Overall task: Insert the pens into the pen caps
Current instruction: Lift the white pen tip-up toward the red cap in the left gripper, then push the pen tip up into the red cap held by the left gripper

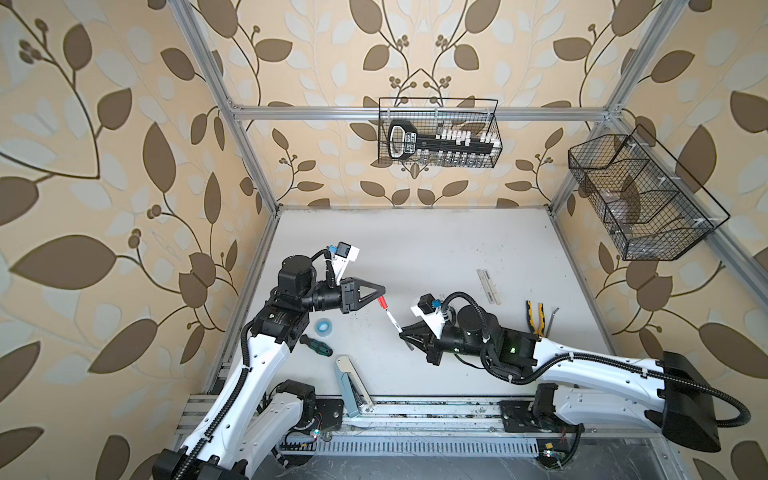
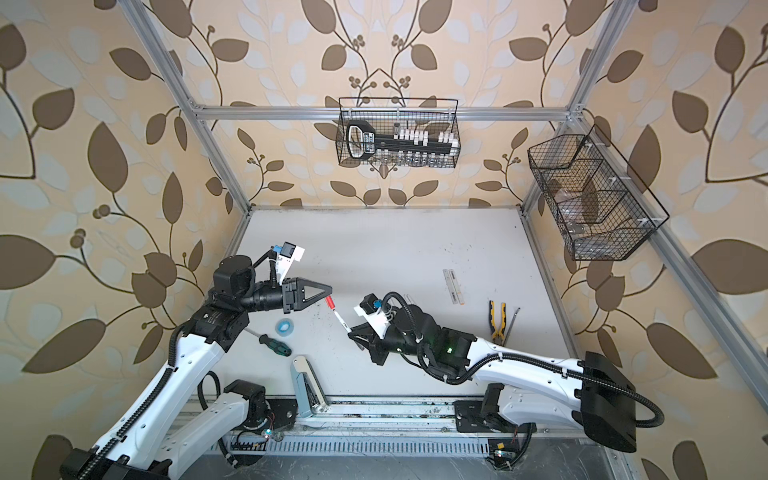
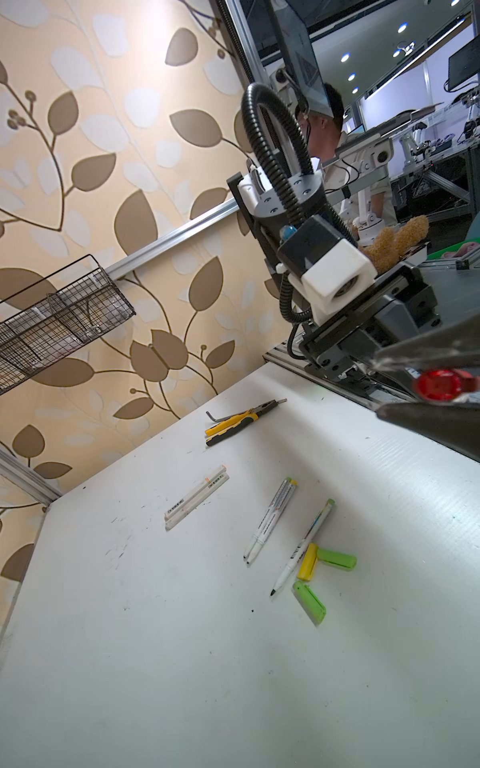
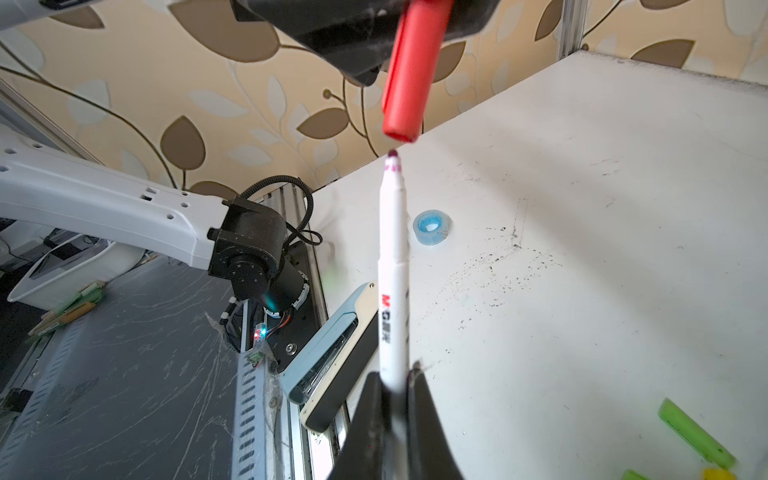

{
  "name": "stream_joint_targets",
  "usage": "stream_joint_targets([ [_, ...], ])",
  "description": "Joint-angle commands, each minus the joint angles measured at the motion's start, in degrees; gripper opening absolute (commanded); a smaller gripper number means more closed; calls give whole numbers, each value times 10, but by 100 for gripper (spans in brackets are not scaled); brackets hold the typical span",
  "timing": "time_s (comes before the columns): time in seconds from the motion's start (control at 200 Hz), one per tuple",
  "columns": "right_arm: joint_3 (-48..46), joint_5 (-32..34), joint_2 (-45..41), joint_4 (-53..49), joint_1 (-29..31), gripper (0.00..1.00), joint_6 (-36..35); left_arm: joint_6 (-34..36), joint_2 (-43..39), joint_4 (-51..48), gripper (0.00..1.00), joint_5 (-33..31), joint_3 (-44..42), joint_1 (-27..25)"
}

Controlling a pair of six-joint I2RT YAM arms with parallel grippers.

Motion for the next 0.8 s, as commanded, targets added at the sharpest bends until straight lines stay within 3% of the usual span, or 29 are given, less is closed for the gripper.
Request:
stream_joint_targets([
  [0.0, 12, 1, -11, 12, 3, 9, -12, 10, -3, 9, 0, 11, 4, -5],
  [0.795, 67, 36, 16, 28, -22, 9, -2, 37, 6, -18, 0, 4, 6, -28],
])
